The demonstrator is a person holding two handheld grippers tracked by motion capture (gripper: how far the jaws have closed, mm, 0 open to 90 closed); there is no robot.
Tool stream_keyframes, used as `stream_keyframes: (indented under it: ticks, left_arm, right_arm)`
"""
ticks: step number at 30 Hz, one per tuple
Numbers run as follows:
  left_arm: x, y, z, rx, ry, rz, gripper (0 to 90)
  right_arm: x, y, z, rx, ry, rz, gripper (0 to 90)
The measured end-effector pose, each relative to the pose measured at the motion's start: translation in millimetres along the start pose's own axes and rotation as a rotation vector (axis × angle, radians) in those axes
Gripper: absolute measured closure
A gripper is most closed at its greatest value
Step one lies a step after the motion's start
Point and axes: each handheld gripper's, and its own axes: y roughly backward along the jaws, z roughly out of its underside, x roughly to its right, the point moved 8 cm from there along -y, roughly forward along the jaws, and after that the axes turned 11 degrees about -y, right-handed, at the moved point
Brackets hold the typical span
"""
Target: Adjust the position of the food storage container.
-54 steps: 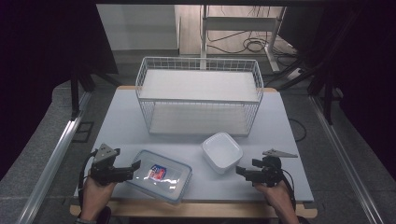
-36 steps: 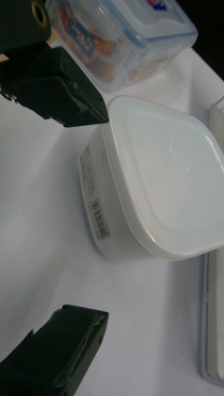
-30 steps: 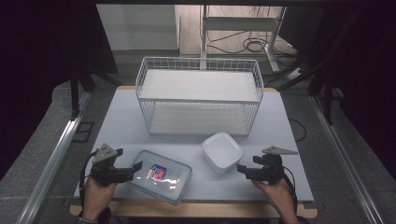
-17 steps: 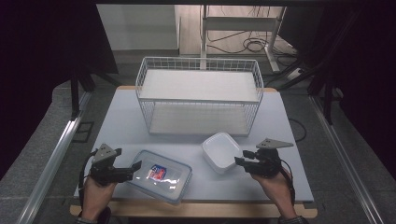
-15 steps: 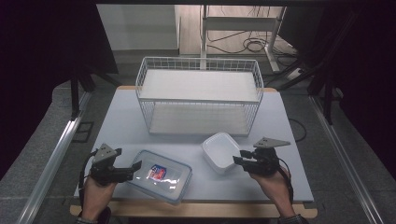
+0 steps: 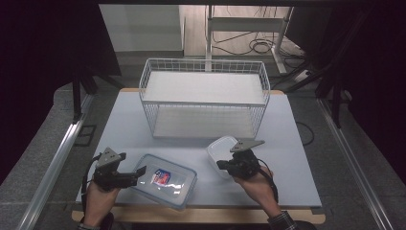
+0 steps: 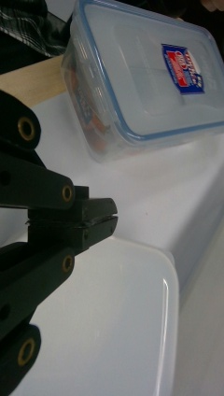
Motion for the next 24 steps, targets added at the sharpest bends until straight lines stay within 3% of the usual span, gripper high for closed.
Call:
stream_keyframes:
  ticks: [3,7,13,18,24]
  left_arm:
    - [0.2,-0.6,0.7,-0.004,0.001,0.001,7.2]
    - [1.2,-1.2,0.8,-0.010,-0.007,0.002,7.2]
    - [0.9,-1.3,1.4,-0.013,-0.007,0.000,7.1]
    - [0.7,-1.5,1.6,-0.014,-0.002,0.003,7.1]
    - [0.7,-1.7,1.1,-0.015,-0.002,0.003,7.2]
  right_arm:
    - [-4.0,-8.3,4.4,-0.021,0.001,-0.015,89.6]
    - [-4.3,-16.2,11.9,-0.055,0.027,0.006,89.6]
    - [5.4,-8.4,18.9,-0.061,0.032,0.049,89.7]
    - [23.5,8.9,26.4,-0.048,0.007,0.099,89.7]
    - [53.8,35.2,36.9,-0.024,-0.065,0.179,89.7]
